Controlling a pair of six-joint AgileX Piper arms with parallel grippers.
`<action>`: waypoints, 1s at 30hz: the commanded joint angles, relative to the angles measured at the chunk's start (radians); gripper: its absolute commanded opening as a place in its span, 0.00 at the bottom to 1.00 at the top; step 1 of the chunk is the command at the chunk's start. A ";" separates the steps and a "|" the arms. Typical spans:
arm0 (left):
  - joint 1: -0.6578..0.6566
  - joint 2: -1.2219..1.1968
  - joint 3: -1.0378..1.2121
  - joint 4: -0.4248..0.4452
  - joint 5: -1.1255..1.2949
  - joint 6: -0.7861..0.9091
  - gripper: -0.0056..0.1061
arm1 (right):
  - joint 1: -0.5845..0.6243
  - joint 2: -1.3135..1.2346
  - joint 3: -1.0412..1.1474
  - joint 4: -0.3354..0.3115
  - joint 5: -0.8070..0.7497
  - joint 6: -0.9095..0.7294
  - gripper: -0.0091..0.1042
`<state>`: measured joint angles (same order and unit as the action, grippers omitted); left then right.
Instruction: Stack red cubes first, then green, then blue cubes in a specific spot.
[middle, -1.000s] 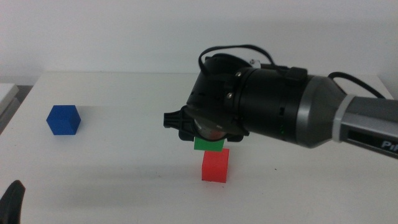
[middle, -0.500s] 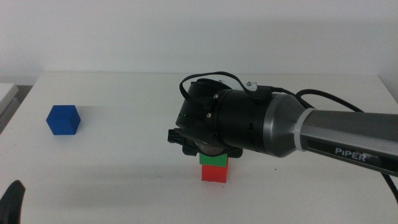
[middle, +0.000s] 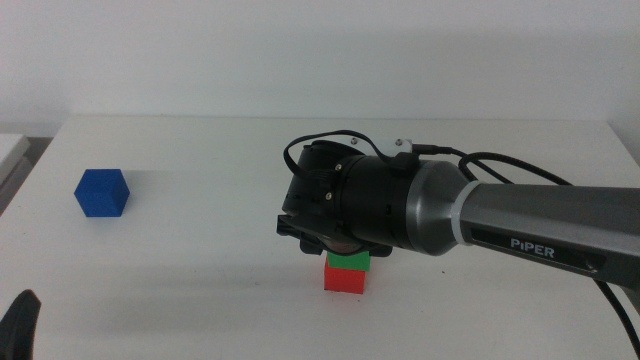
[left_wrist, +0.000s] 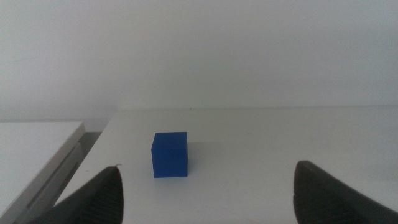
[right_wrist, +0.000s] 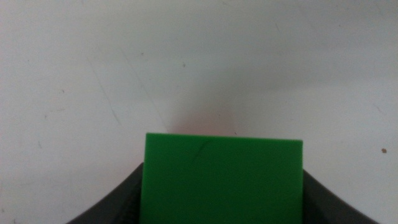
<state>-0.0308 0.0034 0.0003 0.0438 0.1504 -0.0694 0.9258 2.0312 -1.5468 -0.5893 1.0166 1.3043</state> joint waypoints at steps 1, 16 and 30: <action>0.000 -0.003 0.000 0.001 -0.011 -0.007 0.89 | -0.008 0.005 0.004 -0.014 0.004 0.005 0.08; 0.000 -0.003 0.000 0.001 -0.011 -0.007 0.89 | -0.008 0.007 0.006 0.005 -0.019 0.007 0.82; 0.000 -0.003 0.000 0.001 -0.011 -0.007 0.89 | 0.201 -0.430 0.011 -0.137 0.204 -0.116 0.90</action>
<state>-0.0308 0.0034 0.0003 0.0438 0.1504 -0.0694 1.1097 1.6564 -1.5397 -0.7084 1.1965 1.2315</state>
